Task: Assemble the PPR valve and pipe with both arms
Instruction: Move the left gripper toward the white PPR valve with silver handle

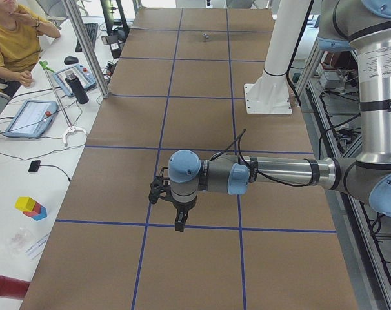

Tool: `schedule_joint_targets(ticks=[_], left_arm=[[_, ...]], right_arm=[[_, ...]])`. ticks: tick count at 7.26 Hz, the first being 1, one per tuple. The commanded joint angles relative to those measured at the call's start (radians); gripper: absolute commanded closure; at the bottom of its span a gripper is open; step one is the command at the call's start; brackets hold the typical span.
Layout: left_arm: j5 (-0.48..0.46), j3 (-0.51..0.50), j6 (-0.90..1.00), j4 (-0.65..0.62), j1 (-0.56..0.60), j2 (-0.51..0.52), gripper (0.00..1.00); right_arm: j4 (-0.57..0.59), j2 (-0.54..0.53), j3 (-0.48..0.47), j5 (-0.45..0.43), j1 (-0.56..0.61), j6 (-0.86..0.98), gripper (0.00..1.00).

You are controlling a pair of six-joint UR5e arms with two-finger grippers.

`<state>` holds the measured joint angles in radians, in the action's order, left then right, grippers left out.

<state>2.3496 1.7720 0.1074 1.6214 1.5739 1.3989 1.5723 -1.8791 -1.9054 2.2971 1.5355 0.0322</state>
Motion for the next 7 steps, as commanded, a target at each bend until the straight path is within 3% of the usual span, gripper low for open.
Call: schedule_joint_targets(ticks=[1,4,7], left_arm=[[-0.003,0.018,-0.005,-0.002,0.000,-0.001,0.00],[-0.003,0.035,0.000,-0.002,0.000,0.006,0.00],[0.004,0.060,-0.006,0.008,0.000,0.057,0.00]], right_arm=[[0.000,0.000,0.000,-0.002,0.000,0.000,0.00],[-0.002,0.015,0.002,0.001,-0.002,0.002,0.00],[-0.018,0.132,0.035,-0.002,-0.002,0.000,0.00]])
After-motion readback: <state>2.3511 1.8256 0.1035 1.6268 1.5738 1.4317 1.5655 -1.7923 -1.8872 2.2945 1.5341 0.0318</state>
